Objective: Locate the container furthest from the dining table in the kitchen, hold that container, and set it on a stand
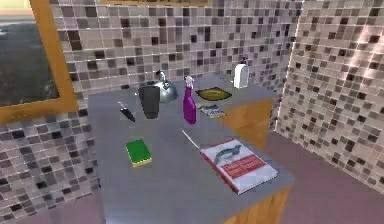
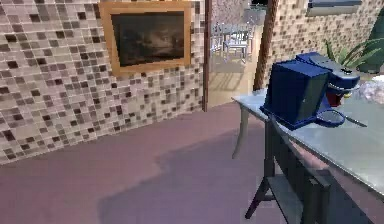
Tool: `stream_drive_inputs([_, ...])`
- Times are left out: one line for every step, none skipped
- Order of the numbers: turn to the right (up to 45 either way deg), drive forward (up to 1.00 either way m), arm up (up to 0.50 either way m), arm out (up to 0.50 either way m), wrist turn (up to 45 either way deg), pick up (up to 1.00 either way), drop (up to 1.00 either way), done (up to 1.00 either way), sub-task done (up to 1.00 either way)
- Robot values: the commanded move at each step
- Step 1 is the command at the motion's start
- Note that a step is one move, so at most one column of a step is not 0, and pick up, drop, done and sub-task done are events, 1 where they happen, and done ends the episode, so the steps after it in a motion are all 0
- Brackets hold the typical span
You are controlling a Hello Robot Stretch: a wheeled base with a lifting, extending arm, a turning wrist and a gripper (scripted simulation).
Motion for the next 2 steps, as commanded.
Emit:
stream_drive_inputs([45.0, 0.00, 0.00, 0.00, 0.0, 0.00, 0.00, 0.00, 0.00])
stream_drive_inputs([6.0, 0.00, 0.00, 0.00, 0.0, 0.00, 0.00, 0.00, 0.00])
